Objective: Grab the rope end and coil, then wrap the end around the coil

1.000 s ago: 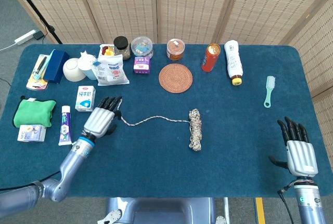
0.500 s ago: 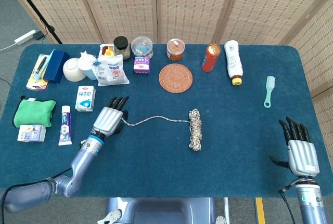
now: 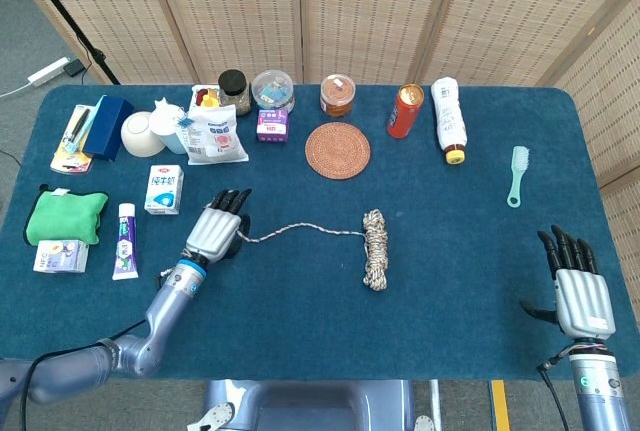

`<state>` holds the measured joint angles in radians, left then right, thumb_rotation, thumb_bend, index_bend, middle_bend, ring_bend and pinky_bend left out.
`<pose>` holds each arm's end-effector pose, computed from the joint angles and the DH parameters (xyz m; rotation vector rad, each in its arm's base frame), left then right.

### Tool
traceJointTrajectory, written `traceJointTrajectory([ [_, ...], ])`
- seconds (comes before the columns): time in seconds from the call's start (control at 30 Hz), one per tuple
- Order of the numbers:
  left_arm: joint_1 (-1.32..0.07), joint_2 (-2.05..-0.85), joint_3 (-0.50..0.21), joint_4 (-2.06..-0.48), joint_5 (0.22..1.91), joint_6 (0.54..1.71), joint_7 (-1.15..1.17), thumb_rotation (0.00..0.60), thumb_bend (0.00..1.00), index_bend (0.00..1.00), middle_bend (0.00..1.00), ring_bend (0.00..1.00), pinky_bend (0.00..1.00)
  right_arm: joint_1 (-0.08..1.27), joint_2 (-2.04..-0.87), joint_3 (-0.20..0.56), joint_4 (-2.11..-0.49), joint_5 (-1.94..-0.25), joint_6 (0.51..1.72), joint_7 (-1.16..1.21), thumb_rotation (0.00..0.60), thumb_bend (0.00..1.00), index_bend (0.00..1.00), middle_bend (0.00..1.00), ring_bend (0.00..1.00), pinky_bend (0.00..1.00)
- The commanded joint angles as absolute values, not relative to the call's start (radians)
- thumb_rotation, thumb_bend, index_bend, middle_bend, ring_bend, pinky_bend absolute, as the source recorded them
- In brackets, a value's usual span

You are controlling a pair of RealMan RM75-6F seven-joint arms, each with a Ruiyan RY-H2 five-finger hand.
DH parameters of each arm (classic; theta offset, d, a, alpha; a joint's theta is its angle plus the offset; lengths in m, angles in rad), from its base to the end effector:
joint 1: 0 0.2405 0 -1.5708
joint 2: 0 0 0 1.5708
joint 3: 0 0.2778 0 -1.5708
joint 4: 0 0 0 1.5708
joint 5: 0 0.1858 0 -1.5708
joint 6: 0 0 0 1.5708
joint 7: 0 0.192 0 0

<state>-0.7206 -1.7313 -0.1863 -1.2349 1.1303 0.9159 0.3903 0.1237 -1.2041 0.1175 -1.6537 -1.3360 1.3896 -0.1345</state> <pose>-0.1758 0.3997 -0.0610 -1.8718 -0.9119 -0.8183 -0.3265 -0.2508 0.1624 1.3067 -0.9873 0.8385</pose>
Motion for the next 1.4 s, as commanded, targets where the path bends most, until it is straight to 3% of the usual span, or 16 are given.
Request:
traceJointTrajectory([
  [0.03, -0.726, -1.74, -0.185, -1.224, 1.128, 0.915, 0.385, 0.6, 0.39, 0.5, 0.0, 0.0, 0.0, 0.124, -1.204, 0.118, -1.653, -1.335, 1.389, -0.133, 0.6, 0.0, 0.0, 0.0, 0.0, 0.0],
  [1.4, -0.739, -1.777, -0.176, -1.188, 1.104, 0.928, 0.396, 0.6, 0.42, 0.57, 0.0, 0.0, 0.0, 0.126, -1.179, 0.107, -1.669, -1.34, 1.372, -0.092, 0.6, 0.0, 0.0, 0.0, 0.0, 0.0],
])
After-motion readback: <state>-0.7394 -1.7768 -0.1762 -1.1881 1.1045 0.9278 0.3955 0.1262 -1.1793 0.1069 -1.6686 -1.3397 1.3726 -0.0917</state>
